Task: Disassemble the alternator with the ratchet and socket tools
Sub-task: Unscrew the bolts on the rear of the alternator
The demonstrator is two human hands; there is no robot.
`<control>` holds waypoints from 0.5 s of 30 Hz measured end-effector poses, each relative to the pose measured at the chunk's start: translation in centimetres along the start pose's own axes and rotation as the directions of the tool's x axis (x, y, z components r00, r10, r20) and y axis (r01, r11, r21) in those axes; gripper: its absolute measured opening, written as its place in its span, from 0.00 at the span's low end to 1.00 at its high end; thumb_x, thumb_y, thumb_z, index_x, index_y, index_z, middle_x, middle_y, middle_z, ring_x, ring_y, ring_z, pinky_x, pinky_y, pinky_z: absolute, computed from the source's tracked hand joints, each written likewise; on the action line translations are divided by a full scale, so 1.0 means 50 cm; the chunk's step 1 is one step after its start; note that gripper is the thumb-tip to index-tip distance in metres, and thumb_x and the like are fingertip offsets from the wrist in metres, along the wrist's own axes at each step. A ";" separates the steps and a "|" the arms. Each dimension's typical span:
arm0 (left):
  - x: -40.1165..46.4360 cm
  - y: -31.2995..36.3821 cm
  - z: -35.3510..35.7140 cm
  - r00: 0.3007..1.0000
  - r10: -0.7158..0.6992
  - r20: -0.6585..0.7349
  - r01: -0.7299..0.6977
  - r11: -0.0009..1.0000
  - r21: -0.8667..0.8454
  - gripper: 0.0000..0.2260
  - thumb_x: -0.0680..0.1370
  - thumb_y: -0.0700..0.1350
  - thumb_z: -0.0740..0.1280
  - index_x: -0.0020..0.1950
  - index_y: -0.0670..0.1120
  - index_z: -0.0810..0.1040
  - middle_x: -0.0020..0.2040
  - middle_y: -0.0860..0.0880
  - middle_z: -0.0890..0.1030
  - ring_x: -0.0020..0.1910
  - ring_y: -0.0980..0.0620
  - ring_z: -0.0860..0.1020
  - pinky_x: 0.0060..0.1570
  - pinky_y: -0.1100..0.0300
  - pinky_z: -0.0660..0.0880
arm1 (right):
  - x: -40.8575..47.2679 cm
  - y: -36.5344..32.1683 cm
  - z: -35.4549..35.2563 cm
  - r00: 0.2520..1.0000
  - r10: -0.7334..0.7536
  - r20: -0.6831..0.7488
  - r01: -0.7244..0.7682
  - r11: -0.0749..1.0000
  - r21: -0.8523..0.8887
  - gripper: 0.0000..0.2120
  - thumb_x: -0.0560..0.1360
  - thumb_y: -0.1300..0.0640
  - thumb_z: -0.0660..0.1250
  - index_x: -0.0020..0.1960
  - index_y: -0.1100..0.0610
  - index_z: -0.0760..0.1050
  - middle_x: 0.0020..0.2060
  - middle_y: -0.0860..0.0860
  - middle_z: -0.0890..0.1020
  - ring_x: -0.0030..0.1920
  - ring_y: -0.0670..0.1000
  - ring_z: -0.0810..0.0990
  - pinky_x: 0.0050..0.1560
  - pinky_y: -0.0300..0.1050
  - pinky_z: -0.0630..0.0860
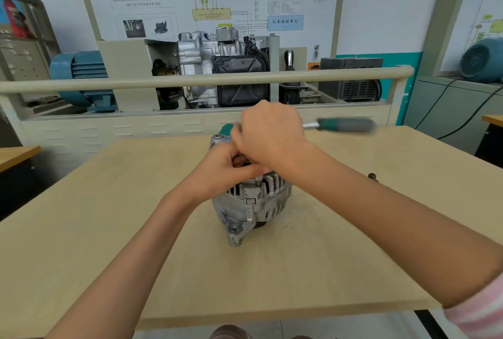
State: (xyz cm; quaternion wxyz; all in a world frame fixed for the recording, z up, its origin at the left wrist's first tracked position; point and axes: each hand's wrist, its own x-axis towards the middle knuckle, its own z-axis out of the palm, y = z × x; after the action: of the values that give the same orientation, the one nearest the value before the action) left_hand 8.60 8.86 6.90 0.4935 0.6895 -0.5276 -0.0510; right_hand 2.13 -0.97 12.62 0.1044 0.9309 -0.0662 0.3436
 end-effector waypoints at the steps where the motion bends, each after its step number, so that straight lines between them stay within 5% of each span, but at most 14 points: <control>1: -0.001 -0.002 0.004 0.999 0.014 -0.029 -0.014 1.000 0.002 0.12 0.73 0.36 0.70 0.35 0.52 0.76 0.27 0.57 0.76 0.29 0.63 0.73 0.33 0.70 0.69 | 0.001 -0.008 0.001 0.996 0.086 0.017 -0.085 0.995 -0.055 0.18 0.77 0.56 0.57 0.29 0.58 0.62 0.25 0.50 0.62 0.24 0.51 0.61 0.25 0.40 0.56; 3: -0.004 -0.004 0.008 0.997 -0.005 -0.071 0.007 1.000 0.022 0.14 0.72 0.35 0.70 0.31 0.50 0.73 0.26 0.55 0.71 0.26 0.62 0.67 0.30 0.69 0.65 | 0.002 -0.021 0.002 0.993 0.118 0.027 -0.115 0.989 -0.091 0.19 0.78 0.58 0.56 0.29 0.58 0.59 0.26 0.51 0.62 0.24 0.51 0.60 0.25 0.41 0.56; 8: -0.009 0.006 0.001 0.999 -0.036 -0.015 0.037 0.998 0.049 0.18 0.75 0.43 0.69 0.27 0.55 0.70 0.25 0.56 0.64 0.26 0.60 0.63 0.29 0.69 0.60 | 0.007 -0.005 -0.002 0.998 -0.066 0.001 0.066 0.996 -0.062 0.19 0.78 0.52 0.56 0.30 0.57 0.59 0.26 0.50 0.61 0.27 0.52 0.63 0.26 0.42 0.53; 12: -0.012 0.014 -0.002 1.000 0.017 0.011 -0.018 1.000 0.018 0.11 0.77 0.40 0.66 0.40 0.56 0.79 0.32 0.51 0.76 0.33 0.52 0.73 0.34 0.61 0.71 | 0.006 0.005 -0.005 0.968 -0.250 -0.016 0.250 0.968 0.029 0.17 0.76 0.49 0.57 0.30 0.53 0.63 0.24 0.46 0.61 0.30 0.52 0.65 0.26 0.41 0.52; 15: -0.011 0.014 -0.005 1.000 0.010 0.008 -0.011 1.000 0.027 0.05 0.76 0.42 0.68 0.50 0.42 0.78 0.41 0.35 0.77 0.41 0.39 0.76 0.44 0.46 0.74 | 0.005 0.006 -0.012 0.957 -0.290 0.002 0.288 0.953 0.095 0.21 0.76 0.48 0.58 0.28 0.52 0.56 0.23 0.45 0.62 0.29 0.51 0.64 0.27 0.42 0.53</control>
State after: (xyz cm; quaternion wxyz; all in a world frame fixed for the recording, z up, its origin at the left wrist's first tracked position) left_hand 8.00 9.49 7.28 0.4824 0.6931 -0.5338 -0.0441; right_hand 1.91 -1.12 13.26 0.1090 0.9372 0.0862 0.3199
